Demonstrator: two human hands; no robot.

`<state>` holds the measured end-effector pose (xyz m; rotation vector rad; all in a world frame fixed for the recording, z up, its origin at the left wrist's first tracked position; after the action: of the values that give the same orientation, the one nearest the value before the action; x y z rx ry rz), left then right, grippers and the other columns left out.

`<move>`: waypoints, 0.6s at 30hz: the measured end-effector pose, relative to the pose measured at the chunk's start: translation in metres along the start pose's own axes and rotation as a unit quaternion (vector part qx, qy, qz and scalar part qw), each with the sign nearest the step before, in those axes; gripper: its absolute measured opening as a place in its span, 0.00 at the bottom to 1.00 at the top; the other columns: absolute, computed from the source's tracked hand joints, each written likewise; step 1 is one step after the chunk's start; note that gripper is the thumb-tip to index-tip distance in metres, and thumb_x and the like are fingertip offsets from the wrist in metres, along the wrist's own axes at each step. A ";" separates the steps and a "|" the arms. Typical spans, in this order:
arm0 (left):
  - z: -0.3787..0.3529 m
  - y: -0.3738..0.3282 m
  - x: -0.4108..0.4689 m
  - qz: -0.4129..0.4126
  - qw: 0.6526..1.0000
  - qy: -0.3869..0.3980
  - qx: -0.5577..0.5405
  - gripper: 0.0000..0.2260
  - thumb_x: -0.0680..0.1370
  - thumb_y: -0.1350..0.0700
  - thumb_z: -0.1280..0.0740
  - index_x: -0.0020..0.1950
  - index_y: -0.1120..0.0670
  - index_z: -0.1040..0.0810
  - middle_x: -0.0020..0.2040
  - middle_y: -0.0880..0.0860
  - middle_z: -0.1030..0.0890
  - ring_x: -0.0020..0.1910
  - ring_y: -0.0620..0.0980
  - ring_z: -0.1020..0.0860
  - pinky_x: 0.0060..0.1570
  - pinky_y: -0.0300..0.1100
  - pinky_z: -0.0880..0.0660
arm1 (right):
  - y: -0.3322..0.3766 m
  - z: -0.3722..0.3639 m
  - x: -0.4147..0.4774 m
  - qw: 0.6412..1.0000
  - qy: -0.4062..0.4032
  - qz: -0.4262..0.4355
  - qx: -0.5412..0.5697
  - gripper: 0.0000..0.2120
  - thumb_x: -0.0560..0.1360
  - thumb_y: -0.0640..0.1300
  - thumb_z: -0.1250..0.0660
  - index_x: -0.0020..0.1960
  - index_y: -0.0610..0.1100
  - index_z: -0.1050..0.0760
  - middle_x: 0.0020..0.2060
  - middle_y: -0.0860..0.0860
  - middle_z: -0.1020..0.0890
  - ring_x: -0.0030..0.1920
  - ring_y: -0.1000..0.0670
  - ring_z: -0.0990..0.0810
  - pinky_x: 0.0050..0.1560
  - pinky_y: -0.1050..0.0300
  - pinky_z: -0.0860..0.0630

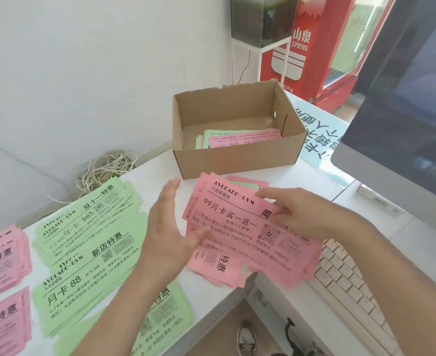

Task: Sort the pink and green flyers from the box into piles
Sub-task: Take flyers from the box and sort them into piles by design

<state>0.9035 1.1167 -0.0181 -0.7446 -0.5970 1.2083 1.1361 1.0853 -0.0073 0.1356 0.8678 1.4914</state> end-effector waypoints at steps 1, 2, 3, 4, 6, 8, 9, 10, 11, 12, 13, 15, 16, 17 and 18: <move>-0.001 0.008 0.008 0.074 0.993 0.031 -0.089 0.36 0.71 0.57 0.25 0.73 0.41 0.40 0.69 0.40 0.33 0.65 0.41 0.31 0.66 0.43 0.35 | 0.003 0.005 0.006 1.000 0.010 0.006 -0.008 0.16 0.79 0.41 0.37 0.60 0.60 0.30 0.50 0.61 0.17 0.48 0.58 0.20 0.43 0.65 0.27; -0.006 0.014 0.014 0.117 0.977 0.058 -0.169 0.30 0.71 0.62 0.26 0.68 0.44 0.32 0.62 0.44 0.23 0.57 0.43 0.23 0.60 0.44 0.27 | 0.004 0.009 0.014 1.000 0.019 0.008 -0.012 0.13 0.78 0.42 0.37 0.58 0.58 0.28 0.49 0.60 0.16 0.47 0.58 0.19 0.40 0.65 0.26; -0.011 0.020 0.018 0.141 0.965 0.065 -0.212 0.23 0.72 0.65 0.27 0.62 0.49 0.27 0.51 0.48 0.16 0.47 0.45 0.18 0.51 0.43 0.21 | 0.005 0.012 0.022 1.000 0.018 0.008 -0.015 0.10 0.78 0.42 0.36 0.56 0.56 0.27 0.47 0.59 0.16 0.45 0.58 0.19 0.36 0.65 0.26; -0.014 0.026 0.021 0.156 0.964 0.053 -0.207 0.16 0.72 0.67 0.28 0.56 0.52 0.23 0.41 0.50 0.15 0.39 0.46 0.17 0.41 0.40 0.20 | 0.003 0.015 0.031 1.000 0.000 0.005 -0.018 0.08 0.77 0.43 0.35 0.53 0.55 0.26 0.45 0.58 0.16 0.44 0.57 0.19 0.33 0.65 0.27; -0.020 0.041 0.024 0.175 0.973 0.004 -0.151 0.09 0.73 0.65 0.28 0.47 0.53 0.22 0.34 0.49 0.16 0.34 0.48 0.17 0.33 0.39 0.22 | -0.007 0.021 0.048 0.996 -0.083 -0.010 -0.044 0.04 0.76 0.46 0.33 0.48 0.54 0.25 0.43 0.56 0.19 0.45 0.51 0.20 0.36 0.62 0.26; -0.027 0.056 0.029 0.187 0.978 -0.028 -0.094 0.08 0.72 0.60 0.27 0.43 0.48 0.23 0.33 0.49 0.16 0.36 0.50 0.17 0.38 0.48 0.20 | -0.021 0.022 0.059 0.985 -0.149 -0.036 -0.081 0.03 0.76 0.48 0.33 0.49 0.55 0.26 0.45 0.55 0.21 0.49 0.49 0.22 0.46 0.57 0.26; -0.030 0.061 0.030 0.191 0.979 -0.032 -0.064 0.08 0.72 0.58 0.27 0.43 0.47 0.23 0.34 0.48 0.16 0.36 0.49 0.17 0.41 0.51 0.20 | -0.027 0.019 0.063 0.981 -0.160 -0.045 -0.095 0.05 0.77 0.47 0.35 0.52 0.55 0.25 0.47 0.54 0.21 0.52 0.49 0.23 0.50 0.55 0.28; -0.033 0.064 0.031 0.192 0.980 -0.034 -0.040 0.07 0.73 0.57 0.27 0.43 0.47 0.23 0.34 0.47 0.17 0.36 0.48 0.17 0.42 0.52 0.20 | -0.033 0.015 0.065 0.980 -0.159 -0.051 -0.110 0.10 0.78 0.45 0.38 0.56 0.55 0.25 0.49 0.55 0.21 0.54 0.50 0.24 0.54 0.53 0.31; -0.036 0.067 0.031 0.188 0.982 -0.030 -0.017 0.05 0.74 0.56 0.28 0.44 0.47 0.23 0.35 0.47 0.17 0.37 0.47 0.17 0.42 0.51 0.20 | -0.037 0.012 0.067 0.979 -0.153 -0.052 -0.126 0.15 0.78 0.42 0.41 0.60 0.56 0.27 0.49 0.56 0.21 0.56 0.50 0.26 0.56 0.51 0.35; -0.039 0.067 0.031 0.179 0.983 -0.028 0.007 0.04 0.75 0.55 0.29 0.46 0.48 0.23 0.37 0.46 0.16 0.37 0.47 0.18 0.42 0.50 0.21 | -0.040 0.008 0.067 0.978 -0.151 -0.047 -0.139 0.19 0.77 0.39 0.43 0.62 0.57 0.28 0.50 0.57 0.21 0.57 0.51 0.28 0.57 0.50 0.39; -0.040 0.067 0.030 0.167 0.985 -0.028 0.032 0.02 0.76 0.54 0.31 0.47 0.48 0.23 0.38 0.47 0.16 0.38 0.47 0.18 0.43 0.47 0.22 | -0.043 0.006 0.068 0.977 -0.149 -0.041 -0.147 0.23 0.76 0.36 0.44 0.64 0.58 0.30 0.50 0.58 0.21 0.58 0.52 0.29 0.58 0.50 0.41; -0.039 0.065 0.031 0.142 0.987 -0.034 0.069 0.01 0.77 0.53 0.33 0.46 0.50 0.24 0.39 0.47 0.16 0.38 0.47 0.19 0.40 0.44 0.25 | -0.049 0.004 0.070 0.978 -0.146 -0.043 -0.139 0.28 0.74 0.33 0.46 0.67 0.58 0.32 0.52 0.58 0.20 0.58 0.51 0.29 0.59 0.51 0.41; -0.038 0.063 0.031 0.130 0.987 -0.041 0.079 0.03 0.78 0.53 0.34 0.44 0.50 0.24 0.38 0.47 0.16 0.37 0.47 0.20 0.38 0.43 0.27 | -0.052 0.004 0.073 0.980 -0.147 -0.047 -0.124 0.28 0.74 0.33 0.46 0.67 0.58 0.32 0.54 0.57 0.19 0.58 0.50 0.28 0.60 0.51 0.41; -0.036 0.063 0.031 0.117 0.988 -0.048 0.087 0.06 0.78 0.53 0.34 0.42 0.51 0.26 0.36 0.47 0.17 0.35 0.48 0.21 0.35 0.43 0.29 | -0.053 0.003 0.076 0.982 -0.151 -0.048 -0.104 0.26 0.75 0.33 0.46 0.66 0.57 0.31 0.55 0.57 0.19 0.58 0.50 0.27 0.61 0.51 0.40; -0.035 0.062 0.031 0.103 0.988 -0.056 0.097 0.09 0.79 0.54 0.34 0.39 0.51 0.27 0.34 0.47 0.19 0.32 0.48 0.23 0.33 0.43 0.31 | -0.054 0.004 0.080 0.983 -0.157 -0.047 -0.086 0.24 0.77 0.34 0.45 0.65 0.57 0.29 0.56 0.57 0.18 0.58 0.49 0.26 0.61 0.50 0.40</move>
<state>0.9007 1.1507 -0.0880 -0.5868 -0.4946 1.4851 1.1693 1.1513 -0.0690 0.1931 0.4826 1.4033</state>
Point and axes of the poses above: each hand's wrist, its own x-axis towards the middle knuckle, its own z-axis out of the back of the hand, y = z × x, the point moved 5 cm from there along x, towards the middle knuckle
